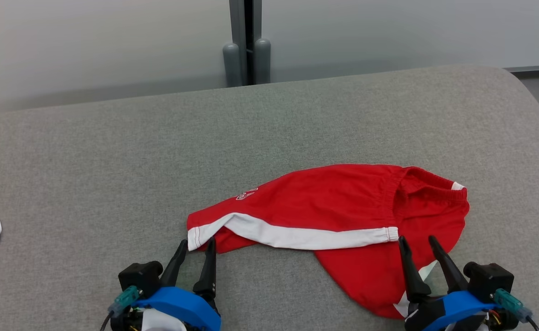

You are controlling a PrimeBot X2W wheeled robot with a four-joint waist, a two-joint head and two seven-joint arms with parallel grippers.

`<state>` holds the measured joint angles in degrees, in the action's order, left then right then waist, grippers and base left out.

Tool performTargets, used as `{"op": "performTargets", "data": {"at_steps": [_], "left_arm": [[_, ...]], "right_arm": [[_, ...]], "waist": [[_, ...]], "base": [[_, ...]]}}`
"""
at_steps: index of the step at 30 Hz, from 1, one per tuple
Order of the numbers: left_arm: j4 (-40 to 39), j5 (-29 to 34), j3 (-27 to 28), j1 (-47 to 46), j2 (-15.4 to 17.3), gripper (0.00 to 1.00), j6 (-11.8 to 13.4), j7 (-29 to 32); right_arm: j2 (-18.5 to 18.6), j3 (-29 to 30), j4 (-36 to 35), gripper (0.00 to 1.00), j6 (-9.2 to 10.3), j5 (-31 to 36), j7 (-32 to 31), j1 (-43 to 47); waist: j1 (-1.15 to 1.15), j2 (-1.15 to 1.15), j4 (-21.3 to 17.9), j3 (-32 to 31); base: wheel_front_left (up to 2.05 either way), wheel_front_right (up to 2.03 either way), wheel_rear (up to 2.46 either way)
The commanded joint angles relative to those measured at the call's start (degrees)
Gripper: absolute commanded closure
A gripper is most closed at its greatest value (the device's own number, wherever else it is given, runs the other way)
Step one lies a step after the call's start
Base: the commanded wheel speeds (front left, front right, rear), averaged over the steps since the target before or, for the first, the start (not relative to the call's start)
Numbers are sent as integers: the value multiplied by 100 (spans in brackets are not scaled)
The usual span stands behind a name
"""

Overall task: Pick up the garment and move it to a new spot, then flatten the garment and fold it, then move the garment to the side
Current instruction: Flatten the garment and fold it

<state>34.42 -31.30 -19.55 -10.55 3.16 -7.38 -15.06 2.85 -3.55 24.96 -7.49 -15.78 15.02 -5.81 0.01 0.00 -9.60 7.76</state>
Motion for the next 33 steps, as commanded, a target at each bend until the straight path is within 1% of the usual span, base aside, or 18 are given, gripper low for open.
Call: {"op": "performTargets", "data": {"at_steps": [1,6,15,16,17,18,19,25,28,33], "left_arm": [[134,-89,-6,-184,68,0,-16,-17],[244,-245,-47,-311,135,0,-17,-17],[135,-443,-211,-359,190,0,-17,-17],[109,-472,-234,-350,185,10,-17,-17],[90,-509,-266,-338,181,41,-17,-17],[72,-538,-288,-331,187,62,-17,-17],[64,-590,-344,-321,196,100,-17,-17],[16,-747,-387,-285,270,100,-17,-17],[-37,-664,-298,-180,293,100,-17,-17],[-126,-430,-7,43,229,100,-17,-17]], "right_arm": [[14,12,-45,0,0,29,21,-107],[14,12,-81,0,0,10,21,-155],[14,-95,-94,0,0,-41,21,-213],[14,-111,-91,0,0,-42,21,-214],[15,-121,-88,0,0,-44,21,-209],[14,-136,-85,0,0,-51,21,-205],[14,-148,-82,0,0,-64,21,-201],[14,-140,-50,0,0,-100,21,-176],[15,-90,-35,0,0,-105,21,-121],[14,-111,74,0,0,-54,21,-45]], "waist": [[-1,0,-37,81],[-1,0,-90,193],[-1,0,-87,206],[-1,0,-83,202],[-1,0,-78,197],[-1,0,-72,191],[-1,0,-68,183],[-1,0,-10,136],[-1,0,60,76],[-1,0,219,-46]], "base": [[0,0,0],[0,0,0],[0,0,0],[0,0,0],[0,0,0],[0,0,0],[0,0,0],[0,0,0],[0,0,0],[0,0,0]]}}
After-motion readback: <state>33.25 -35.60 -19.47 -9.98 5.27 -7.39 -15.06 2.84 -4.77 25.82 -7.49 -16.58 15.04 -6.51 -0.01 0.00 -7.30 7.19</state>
